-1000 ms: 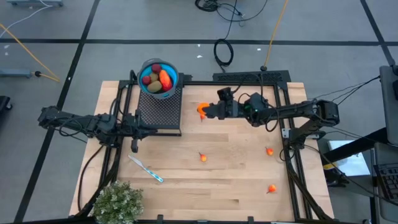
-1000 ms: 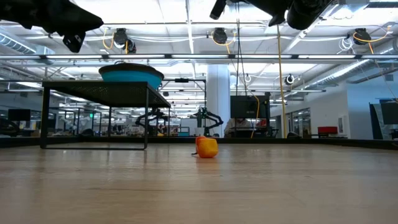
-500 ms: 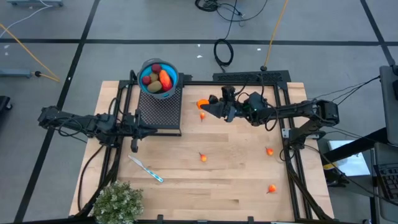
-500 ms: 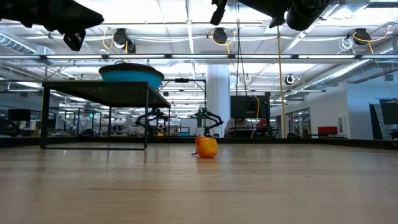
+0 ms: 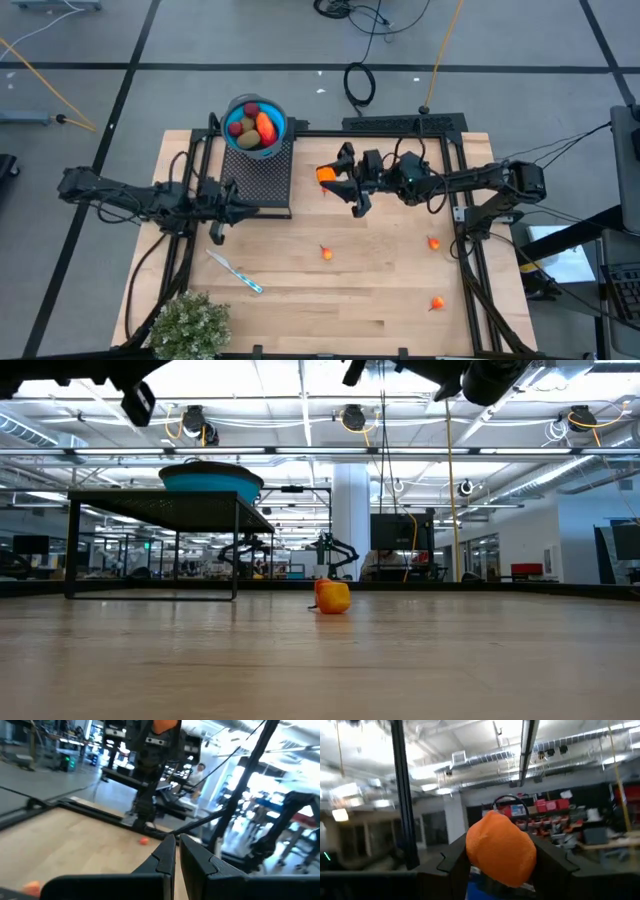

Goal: Pick & Place Fruit
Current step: Put the orange into the blue strainer bowl on the shelf

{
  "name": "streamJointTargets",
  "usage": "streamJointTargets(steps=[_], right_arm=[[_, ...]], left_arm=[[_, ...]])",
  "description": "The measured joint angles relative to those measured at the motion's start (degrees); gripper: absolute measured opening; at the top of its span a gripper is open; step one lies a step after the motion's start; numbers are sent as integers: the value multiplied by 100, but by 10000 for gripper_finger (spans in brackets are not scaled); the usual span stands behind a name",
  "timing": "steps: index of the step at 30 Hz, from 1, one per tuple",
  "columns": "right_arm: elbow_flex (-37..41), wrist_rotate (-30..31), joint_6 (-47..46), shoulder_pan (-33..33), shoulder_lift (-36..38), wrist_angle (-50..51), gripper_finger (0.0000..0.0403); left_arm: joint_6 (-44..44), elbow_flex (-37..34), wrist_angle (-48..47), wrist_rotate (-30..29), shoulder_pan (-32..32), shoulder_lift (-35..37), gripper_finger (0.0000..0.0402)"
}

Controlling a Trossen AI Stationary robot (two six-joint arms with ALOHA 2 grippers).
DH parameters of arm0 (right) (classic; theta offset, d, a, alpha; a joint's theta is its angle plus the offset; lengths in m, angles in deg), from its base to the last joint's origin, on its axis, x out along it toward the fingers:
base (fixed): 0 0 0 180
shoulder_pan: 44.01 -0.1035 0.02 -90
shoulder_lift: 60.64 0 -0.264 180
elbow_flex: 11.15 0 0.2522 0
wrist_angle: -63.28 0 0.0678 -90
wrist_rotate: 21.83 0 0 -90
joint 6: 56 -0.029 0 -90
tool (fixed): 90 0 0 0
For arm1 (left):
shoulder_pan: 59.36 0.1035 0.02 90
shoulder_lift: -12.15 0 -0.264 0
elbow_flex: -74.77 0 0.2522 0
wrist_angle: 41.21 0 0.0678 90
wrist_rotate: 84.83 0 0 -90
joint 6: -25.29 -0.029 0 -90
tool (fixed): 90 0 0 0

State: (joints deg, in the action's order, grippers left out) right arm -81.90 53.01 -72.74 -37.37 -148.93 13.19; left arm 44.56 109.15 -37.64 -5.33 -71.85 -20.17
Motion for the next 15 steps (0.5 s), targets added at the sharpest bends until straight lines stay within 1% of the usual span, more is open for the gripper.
streamJointTargets(steps=[4,7,11,15], right_arm=[[0,-4,1020,-103,0,456,162],[0,2,1558,-155,0,1007,162],[0,9,1946,-210,1,1727,162],[0,9,2105,-284,1,2140,162]], left_arm=[[352,0,721,154,0,-570,24],[587,0,1403,156,-1,-1038,24],[680,81,2109,154,-32,-1645,24],[695,355,2353,151,-46,-2180,32]])
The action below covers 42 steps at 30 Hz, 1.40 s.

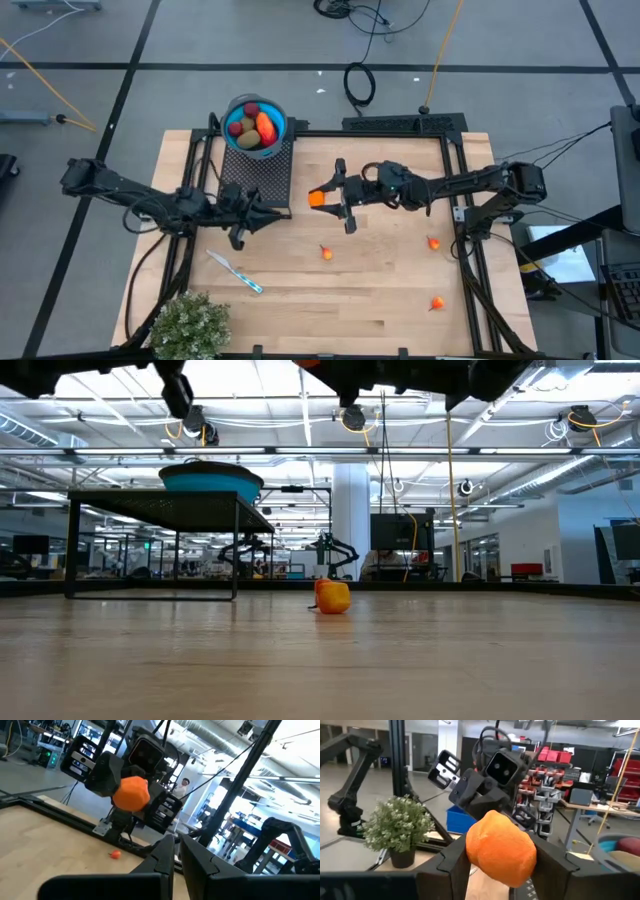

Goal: Pick & Place Fruit
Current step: Put the orange into the blue strainer bowl on the shelf

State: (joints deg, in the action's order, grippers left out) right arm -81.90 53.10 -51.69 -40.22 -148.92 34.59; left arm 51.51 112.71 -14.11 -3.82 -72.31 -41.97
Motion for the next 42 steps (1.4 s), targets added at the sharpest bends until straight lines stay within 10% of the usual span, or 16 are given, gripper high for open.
streamJointTargets(steps=[22,42], right_arm=[[4,468,906,-802,15,200,162],[7,1061,841,-1112,50,718,147]], left_arm=[[1345,1845,3,-132,1,-2144,238],[1128,1900,-550,46,3,-2162,260]])
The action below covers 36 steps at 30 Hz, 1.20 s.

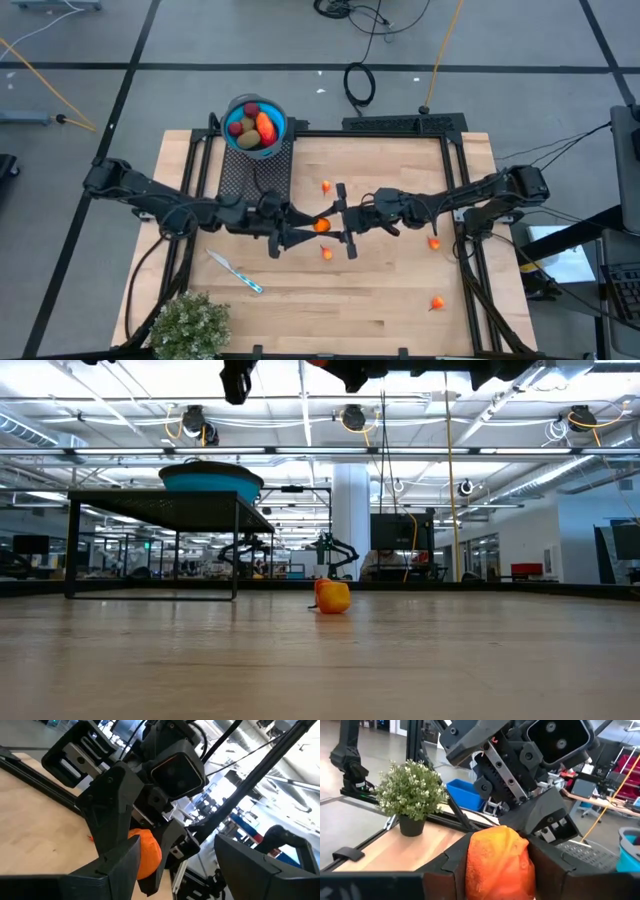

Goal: Pick & Place Fruit
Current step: Put the orange into the blue strainer bowl on the shelf

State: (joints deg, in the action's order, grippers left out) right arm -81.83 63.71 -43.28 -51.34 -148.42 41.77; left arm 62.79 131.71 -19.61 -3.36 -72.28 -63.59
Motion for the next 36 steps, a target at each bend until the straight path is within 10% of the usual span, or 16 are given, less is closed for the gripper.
streamJointTargets(steps=[18,36], right_arm=[[-15,913,38,-219,502,398,147],[-17,917,-3,-217,504,-41,147]], left_arm=[[380,-33,-1511,555,649,809,260],[1167,-19,-335,556,679,417,260]])
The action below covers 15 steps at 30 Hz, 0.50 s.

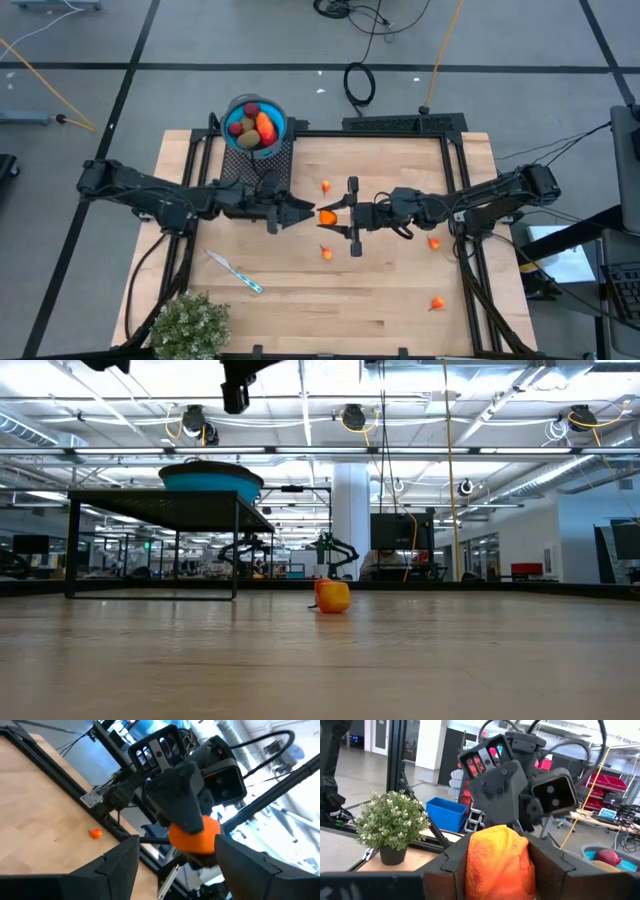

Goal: Pick & Place Fruit
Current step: Put the orange into the blue strainer bowl on the shelf

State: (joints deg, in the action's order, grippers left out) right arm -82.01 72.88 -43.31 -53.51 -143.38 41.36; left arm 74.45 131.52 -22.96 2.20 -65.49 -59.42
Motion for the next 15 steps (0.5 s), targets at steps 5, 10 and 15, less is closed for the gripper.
streamJointTargets(steps=[5,10,15], right_arm=[[2,7,0,0,-2,33,147],[4,7,-1,0,-2,33,148],[4,2,0,0,-2,33,148]], left_arm=[[119,-1,674,152,11,-349,268],[116,113,861,133,11,-518,296],[-45,622,820,194,11,-949,319]])
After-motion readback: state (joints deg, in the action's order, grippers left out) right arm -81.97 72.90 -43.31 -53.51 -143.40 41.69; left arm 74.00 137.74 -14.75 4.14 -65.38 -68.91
